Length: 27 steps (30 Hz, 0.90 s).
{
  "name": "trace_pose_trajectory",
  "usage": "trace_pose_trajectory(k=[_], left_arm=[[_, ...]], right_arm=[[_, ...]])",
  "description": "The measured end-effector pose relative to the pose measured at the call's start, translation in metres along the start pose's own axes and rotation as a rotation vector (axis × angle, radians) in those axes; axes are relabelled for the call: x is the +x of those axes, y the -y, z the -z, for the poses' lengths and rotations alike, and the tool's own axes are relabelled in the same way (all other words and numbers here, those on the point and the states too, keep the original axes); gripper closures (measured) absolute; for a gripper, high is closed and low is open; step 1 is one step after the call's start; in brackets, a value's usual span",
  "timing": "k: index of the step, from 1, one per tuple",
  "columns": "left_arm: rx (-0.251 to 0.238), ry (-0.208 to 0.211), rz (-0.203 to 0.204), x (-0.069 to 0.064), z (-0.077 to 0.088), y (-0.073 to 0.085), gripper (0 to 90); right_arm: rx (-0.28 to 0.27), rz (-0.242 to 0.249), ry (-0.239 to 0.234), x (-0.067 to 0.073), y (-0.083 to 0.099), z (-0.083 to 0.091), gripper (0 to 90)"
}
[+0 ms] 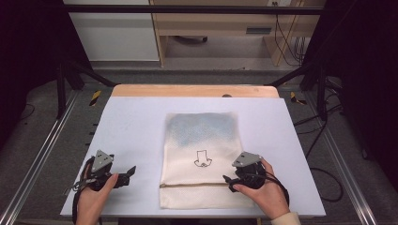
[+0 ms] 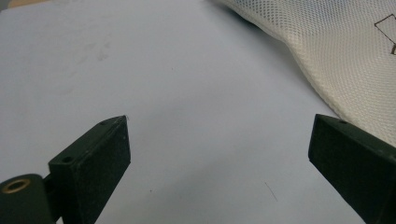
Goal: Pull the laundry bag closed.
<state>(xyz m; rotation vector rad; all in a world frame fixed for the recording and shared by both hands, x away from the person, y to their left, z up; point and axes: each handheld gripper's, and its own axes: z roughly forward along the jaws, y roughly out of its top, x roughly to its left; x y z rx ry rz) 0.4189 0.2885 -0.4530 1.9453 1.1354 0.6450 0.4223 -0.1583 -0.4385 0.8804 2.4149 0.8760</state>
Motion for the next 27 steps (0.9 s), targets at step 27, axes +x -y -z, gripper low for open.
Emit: trace_pose_trajectory(k=[27], left_arm=[[0.033,0.003,-0.04,-0.003,-0.005,0.0,5.4]], right_arm=[[0.149,0.257,-0.145,0.037,-0.067,-0.031,24.4]])
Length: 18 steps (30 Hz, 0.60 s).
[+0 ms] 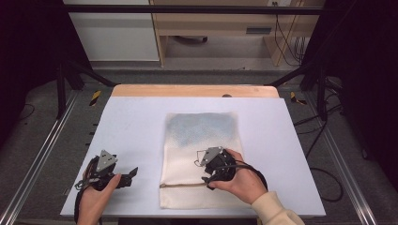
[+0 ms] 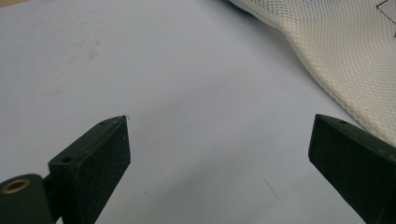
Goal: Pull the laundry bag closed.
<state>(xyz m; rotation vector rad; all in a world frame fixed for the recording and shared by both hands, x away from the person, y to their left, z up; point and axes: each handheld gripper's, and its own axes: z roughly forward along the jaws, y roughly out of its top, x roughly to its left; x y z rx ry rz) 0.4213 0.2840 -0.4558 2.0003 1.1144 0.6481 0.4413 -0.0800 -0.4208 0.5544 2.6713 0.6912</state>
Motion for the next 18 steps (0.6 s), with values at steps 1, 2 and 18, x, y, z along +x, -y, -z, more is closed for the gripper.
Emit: trace_pose_trajectory(k=[1,2,18], left_arm=[[0.001,0.0,-0.001,0.0,0.0,0.0,5.4],[0.001,0.0,0.0,0.0,0.0,0.0,5.4],[-0.003,0.003,0.008,0.001,-0.002,0.0,4.9]], right_arm=[[0.002,0.005,-0.004,0.002,-0.002,-0.002,24.3],[0.008,0.016,-0.012,0.003,-0.005,-0.003,24.4],[0.041,0.091,-0.078,0.026,-0.04,-0.016,30.7]])
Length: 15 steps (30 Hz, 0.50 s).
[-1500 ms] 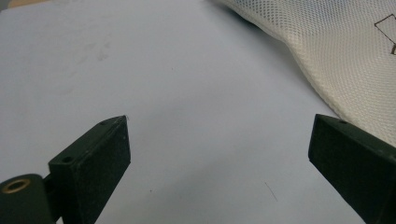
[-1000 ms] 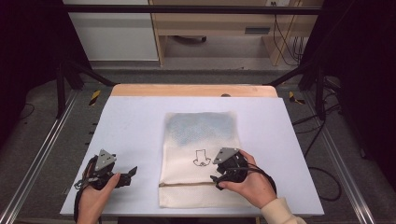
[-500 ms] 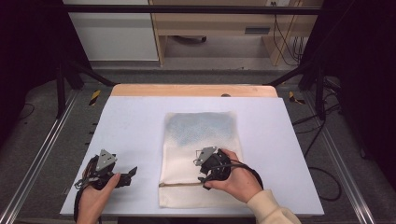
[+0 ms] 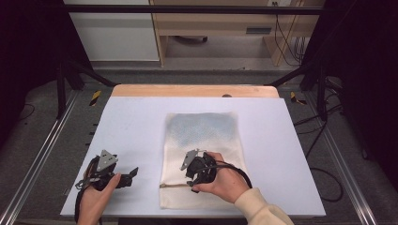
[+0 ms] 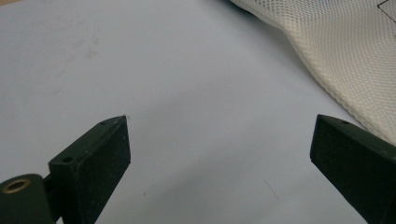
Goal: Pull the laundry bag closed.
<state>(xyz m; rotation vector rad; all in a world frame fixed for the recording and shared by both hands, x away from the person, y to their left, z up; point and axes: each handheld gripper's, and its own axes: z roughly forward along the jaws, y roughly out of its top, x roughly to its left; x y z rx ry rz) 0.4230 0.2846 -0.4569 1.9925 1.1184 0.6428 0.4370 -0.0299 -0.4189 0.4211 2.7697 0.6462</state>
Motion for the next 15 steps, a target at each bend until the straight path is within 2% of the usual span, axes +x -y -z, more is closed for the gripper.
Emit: trace_pose_trajectory(k=[6,15], left_arm=[[-0.006,-0.004,0.011,0.003,-0.001,0.001,4.9],[-0.006,-0.011,0.016,0.005,-0.001,0.001,5.0]], right_arm=[[0.008,0.022,-0.034,0.005,-0.008,-0.004,36.1],[0.007,0.045,-0.054,0.01,-0.02,-0.003,48.1]])
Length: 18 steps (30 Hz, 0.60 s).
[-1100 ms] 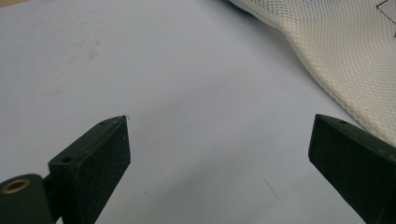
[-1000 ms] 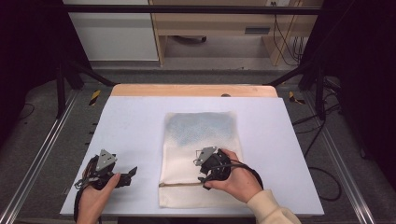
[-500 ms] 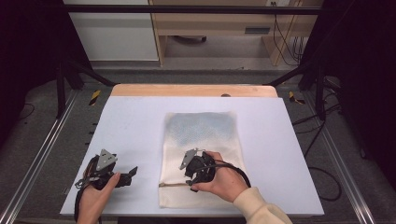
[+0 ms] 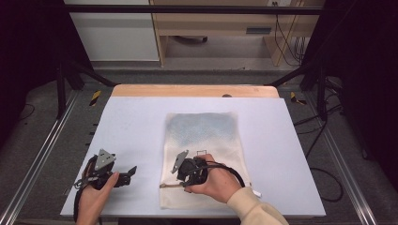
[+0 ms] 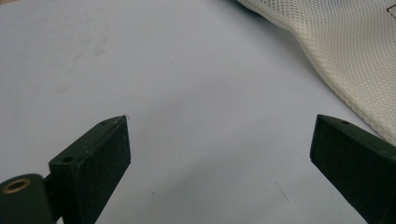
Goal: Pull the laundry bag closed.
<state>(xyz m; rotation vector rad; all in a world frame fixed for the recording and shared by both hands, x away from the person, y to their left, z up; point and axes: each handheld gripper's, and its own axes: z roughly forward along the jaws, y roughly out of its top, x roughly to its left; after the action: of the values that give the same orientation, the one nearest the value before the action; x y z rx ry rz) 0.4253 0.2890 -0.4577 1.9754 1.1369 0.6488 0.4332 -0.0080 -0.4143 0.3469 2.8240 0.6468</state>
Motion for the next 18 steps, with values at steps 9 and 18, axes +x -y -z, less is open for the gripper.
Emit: trace_pose_trajectory(k=[9,18], left_arm=[[0.004,-0.006,-0.01,0.0,-0.001,0.0,5.2],[0.001,-0.015,0.0,0.003,0.0,0.0,5.3]], right_arm=[[0.007,0.048,-0.032,0.007,-0.013,-0.004,56.6],[0.0,0.074,-0.07,0.011,-0.025,-0.01,63.6]])
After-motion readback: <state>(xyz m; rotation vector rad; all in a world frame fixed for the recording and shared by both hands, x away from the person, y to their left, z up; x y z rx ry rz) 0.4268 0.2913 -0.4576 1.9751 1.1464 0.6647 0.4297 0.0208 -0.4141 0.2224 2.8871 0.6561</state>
